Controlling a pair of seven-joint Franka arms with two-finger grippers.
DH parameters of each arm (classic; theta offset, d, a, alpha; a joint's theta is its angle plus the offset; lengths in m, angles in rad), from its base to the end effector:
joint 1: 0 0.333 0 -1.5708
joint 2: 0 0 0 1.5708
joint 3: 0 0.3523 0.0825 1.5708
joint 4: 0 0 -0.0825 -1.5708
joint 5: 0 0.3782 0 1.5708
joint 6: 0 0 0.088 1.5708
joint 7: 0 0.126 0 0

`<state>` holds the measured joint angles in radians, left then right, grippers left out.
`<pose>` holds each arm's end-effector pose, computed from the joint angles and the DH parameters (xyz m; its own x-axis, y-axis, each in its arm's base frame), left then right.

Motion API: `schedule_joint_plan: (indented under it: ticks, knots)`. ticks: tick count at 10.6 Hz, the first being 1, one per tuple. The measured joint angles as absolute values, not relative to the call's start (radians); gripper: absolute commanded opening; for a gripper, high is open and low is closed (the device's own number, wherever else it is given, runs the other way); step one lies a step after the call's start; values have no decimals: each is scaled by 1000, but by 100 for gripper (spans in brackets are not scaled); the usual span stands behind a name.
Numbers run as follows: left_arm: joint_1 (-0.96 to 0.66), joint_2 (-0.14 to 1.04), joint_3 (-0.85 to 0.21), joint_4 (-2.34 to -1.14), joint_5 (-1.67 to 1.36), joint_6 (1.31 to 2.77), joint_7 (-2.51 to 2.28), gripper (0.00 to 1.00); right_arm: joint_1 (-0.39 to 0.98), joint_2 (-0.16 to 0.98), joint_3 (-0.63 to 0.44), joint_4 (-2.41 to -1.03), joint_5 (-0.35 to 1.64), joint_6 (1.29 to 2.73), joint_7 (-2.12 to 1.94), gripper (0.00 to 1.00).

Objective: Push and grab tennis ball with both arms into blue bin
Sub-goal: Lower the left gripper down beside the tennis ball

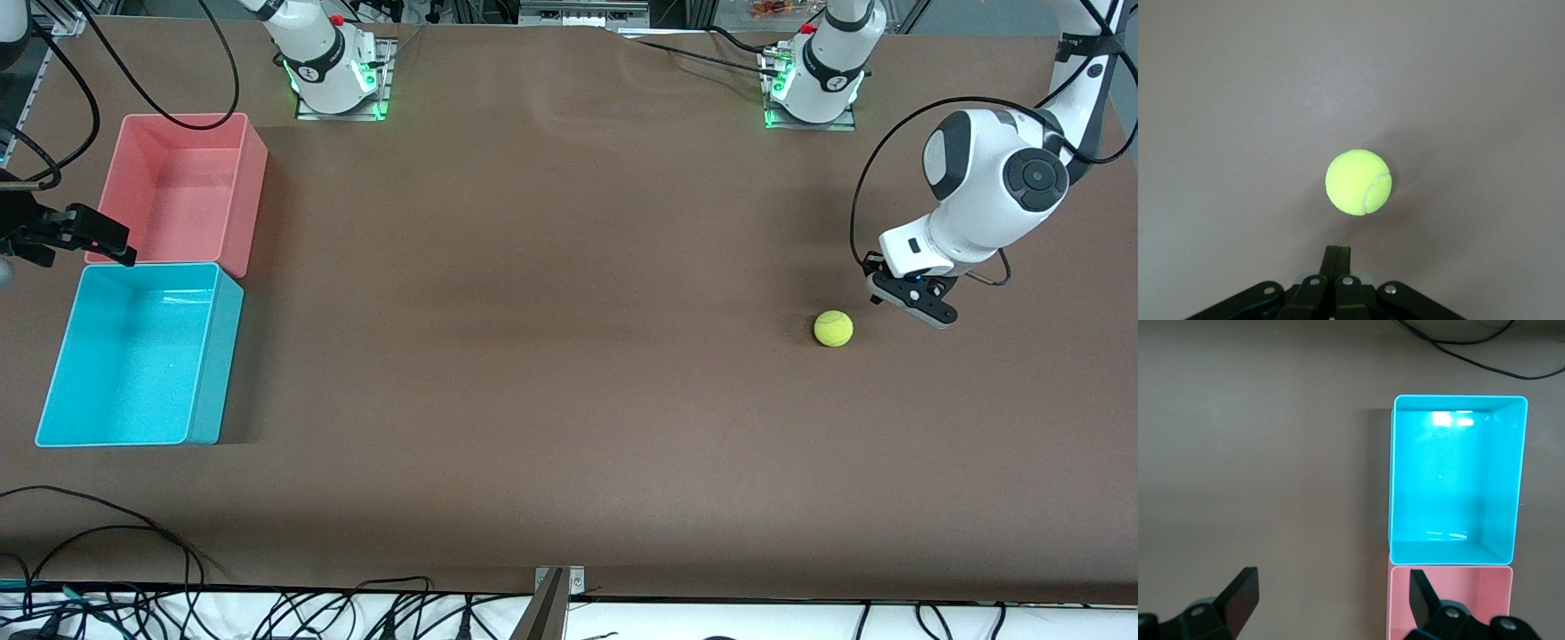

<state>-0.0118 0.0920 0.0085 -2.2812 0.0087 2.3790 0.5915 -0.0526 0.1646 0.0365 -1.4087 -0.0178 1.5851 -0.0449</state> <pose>0.5254 -0.0015 0.3361 0.8247 -0.5656 0.0010 -0.5655 -0.8247 -0.0089 0.6068 -0.0140 0.6237 0.9995 0.0285 0.0114 0.0283 -0.9995 0.0123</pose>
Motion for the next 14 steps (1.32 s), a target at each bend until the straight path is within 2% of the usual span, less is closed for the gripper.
schedule_joint_plan:
  ticks: [5, 14]
  knots:
    - [6, 161, 9, -2282, 10, 2443, 911, 0, -53, 173, 35, -1409, -18, 1598, -45, 100]
    - [36, 214, 8, -2282, 10, 2501, 1370, 0, -62, 179, 34, -1409, -18, 1613, -45, 100]
